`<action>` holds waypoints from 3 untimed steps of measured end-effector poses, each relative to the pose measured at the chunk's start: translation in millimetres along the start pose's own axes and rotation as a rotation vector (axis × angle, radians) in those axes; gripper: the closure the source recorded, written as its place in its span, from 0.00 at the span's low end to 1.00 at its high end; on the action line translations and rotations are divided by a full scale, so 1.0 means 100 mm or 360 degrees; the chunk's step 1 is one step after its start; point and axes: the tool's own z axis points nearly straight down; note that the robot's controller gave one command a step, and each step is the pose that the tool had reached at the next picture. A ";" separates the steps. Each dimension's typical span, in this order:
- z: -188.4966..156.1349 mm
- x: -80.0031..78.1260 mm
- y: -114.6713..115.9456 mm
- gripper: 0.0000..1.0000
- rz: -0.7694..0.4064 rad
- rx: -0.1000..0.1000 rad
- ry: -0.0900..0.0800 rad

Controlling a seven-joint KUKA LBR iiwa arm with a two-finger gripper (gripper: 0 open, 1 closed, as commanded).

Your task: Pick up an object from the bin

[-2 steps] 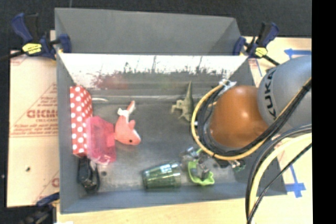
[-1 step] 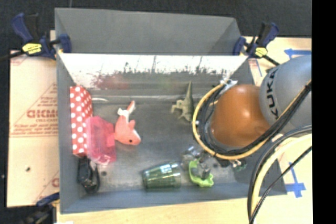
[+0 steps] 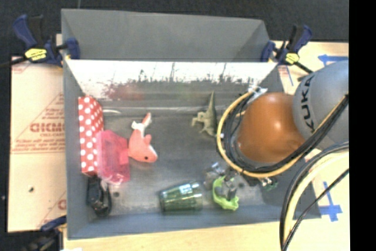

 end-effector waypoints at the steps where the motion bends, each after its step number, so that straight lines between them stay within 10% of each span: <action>1: -0.31 0.02 0.02 1.00 0.0000 -0.0010 0.0015; 3: -0.67 0.00 -0.01 1.00 0.0005 -0.0001 0.0001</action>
Offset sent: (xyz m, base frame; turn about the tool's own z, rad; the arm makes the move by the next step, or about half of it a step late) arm -0.0019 0.0003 0.0613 -0.0003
